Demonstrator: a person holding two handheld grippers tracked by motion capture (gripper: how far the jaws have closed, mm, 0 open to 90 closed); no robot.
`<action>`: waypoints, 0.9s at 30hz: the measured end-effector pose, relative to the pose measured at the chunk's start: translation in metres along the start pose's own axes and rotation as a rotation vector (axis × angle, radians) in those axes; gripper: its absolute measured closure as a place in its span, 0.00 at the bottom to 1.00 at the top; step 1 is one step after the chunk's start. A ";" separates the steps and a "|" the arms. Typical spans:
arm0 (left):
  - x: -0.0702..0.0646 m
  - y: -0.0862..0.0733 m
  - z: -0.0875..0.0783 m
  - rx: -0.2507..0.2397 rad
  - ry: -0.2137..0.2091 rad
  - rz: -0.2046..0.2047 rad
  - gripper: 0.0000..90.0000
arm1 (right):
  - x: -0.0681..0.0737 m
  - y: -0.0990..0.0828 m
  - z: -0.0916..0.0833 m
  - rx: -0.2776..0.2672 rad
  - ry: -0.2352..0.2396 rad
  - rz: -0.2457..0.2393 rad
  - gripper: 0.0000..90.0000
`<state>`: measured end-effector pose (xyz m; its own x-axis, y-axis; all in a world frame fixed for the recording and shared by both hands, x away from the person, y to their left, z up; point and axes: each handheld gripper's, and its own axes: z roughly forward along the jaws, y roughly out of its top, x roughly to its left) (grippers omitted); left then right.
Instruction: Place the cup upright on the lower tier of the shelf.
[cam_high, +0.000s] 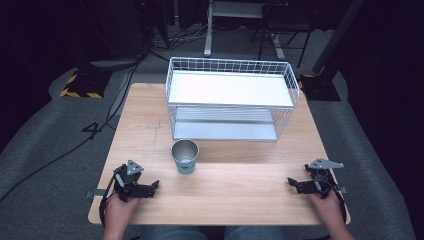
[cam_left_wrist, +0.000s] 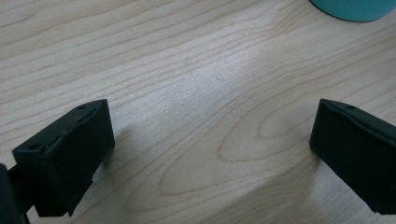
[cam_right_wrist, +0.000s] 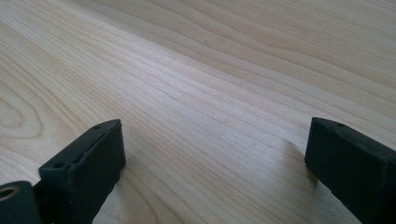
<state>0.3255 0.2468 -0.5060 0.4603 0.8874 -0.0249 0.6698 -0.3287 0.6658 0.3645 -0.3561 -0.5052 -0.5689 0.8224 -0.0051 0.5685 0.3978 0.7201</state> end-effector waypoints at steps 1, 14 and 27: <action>0.000 0.000 0.000 -0.001 -0.001 0.003 0.00 | 0.000 0.000 0.000 0.000 -0.001 0.001 0.06; 0.001 -0.001 -0.001 0.001 -0.009 0.009 0.01 | 0.000 0.000 0.000 0.000 -0.002 0.002 0.06; -0.003 0.008 -0.014 -0.061 -0.026 -0.002 0.07 | 0.000 0.000 0.000 0.000 -0.002 0.002 0.06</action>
<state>0.3218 0.2459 -0.4901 0.4743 0.8792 -0.0447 0.6340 -0.3059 0.7102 0.3648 -0.3559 -0.5052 -0.5666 0.8240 -0.0053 0.5695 0.3962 0.7202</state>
